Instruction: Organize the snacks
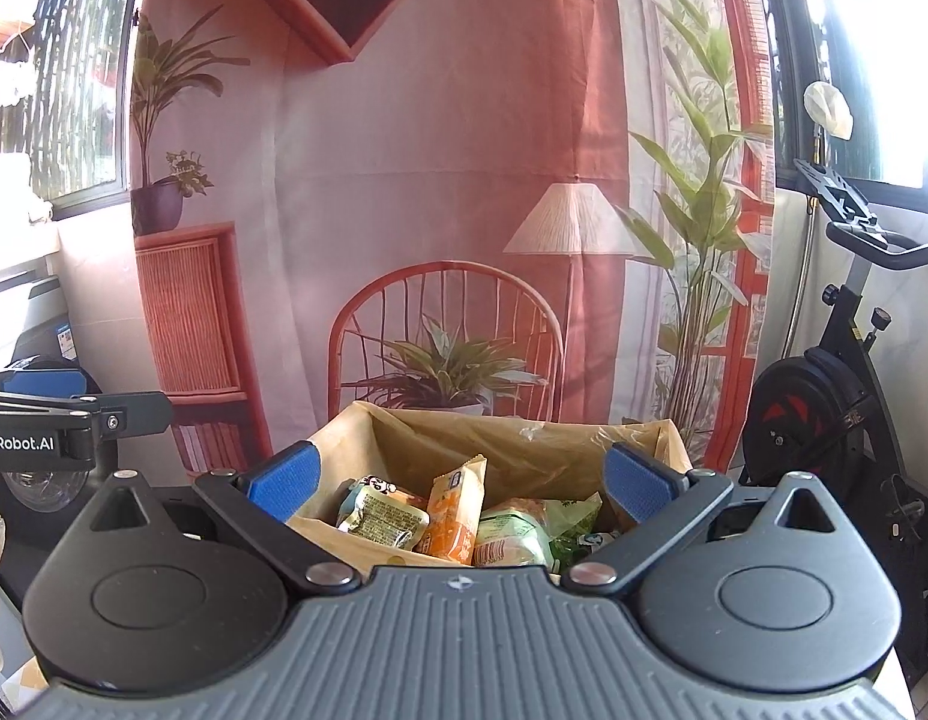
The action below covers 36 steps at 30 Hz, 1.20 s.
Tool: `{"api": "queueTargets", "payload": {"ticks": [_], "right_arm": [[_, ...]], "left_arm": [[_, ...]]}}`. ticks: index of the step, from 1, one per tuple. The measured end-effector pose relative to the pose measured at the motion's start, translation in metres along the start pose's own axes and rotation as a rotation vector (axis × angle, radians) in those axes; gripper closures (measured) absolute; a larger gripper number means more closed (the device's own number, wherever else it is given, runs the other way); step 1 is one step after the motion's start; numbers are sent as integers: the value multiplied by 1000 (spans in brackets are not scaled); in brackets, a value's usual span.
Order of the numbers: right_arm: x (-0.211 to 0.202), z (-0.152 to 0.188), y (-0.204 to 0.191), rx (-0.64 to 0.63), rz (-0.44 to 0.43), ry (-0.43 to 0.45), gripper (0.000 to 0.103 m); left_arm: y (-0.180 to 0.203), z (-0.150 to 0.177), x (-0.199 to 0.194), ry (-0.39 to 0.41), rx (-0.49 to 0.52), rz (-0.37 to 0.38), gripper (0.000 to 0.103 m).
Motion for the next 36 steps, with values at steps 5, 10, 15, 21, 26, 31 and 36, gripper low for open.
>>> {"api": "queueTargets", "payload": {"ticks": [5,10,15,21,26,31,36], "right_arm": [[-1,0,-1,1,3,-5,0],[0,1,0,1,5,-9,0],[0,2,0,0,7,-13,0],[0,2,1,4,12,-15,0],[-1,3,2,7,13,-15,0],[-1,3,2,9,16,-17,0],[-1,3,2,8,16,-17,0]], "left_arm": [[0,0,-1,0,0,-6,8],[1,1,-1,-6,-2,-7,8],[0,3,0,-14,-8,-7,8],[0,5,0,-19,-11,-8,8],[-1,5,0,-24,-13,-11,8],[-1,6,0,-30,-16,-12,8],[-1,7,1,-34,-15,-10,8]]}}
Point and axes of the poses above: each gripper's, at about its wrist camera, not at the fingertips, and x roughly the way its jaws point, y to its right, z to its underside, the point moved 10 cm from there along x, roughly the way its jaws point, and after that the axes turned 15 degrees about x, right-handed, at the moved point
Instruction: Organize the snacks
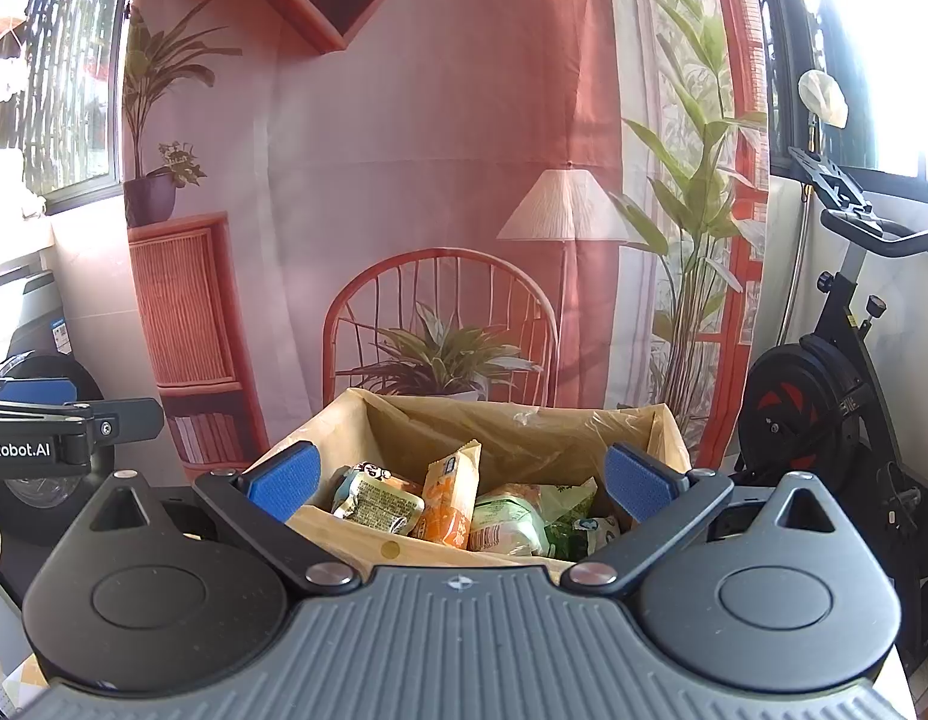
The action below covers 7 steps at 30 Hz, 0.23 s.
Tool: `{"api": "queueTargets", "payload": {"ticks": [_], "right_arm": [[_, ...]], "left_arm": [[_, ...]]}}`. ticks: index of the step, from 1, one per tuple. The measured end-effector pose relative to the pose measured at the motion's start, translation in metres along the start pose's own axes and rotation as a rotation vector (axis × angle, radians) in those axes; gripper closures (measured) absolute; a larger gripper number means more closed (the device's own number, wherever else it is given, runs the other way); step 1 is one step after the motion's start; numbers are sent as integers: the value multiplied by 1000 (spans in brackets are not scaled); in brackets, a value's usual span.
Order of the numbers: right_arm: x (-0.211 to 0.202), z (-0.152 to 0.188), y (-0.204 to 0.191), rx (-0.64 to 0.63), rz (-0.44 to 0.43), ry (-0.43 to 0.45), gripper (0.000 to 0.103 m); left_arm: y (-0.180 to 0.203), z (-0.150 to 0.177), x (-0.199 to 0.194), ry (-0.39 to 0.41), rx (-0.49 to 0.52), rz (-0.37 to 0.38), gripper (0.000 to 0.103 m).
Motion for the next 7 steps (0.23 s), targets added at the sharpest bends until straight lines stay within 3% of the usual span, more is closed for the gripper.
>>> {"api": "queueTargets", "payload": {"ticks": [7], "right_arm": [[0,0,0,0,0,0,0]], "left_arm": [[0,0,0,1,2,1,8]]}}
Point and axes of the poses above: each gripper's, at about its wrist camera, not at the fingertips, and x roughly the way its jaws point, y to its right, z to its underside, the point moved 10 cm from there along x, roughly the way its jaws point, and after that the axes turned 15 degrees about x, right-handed, at the moved point
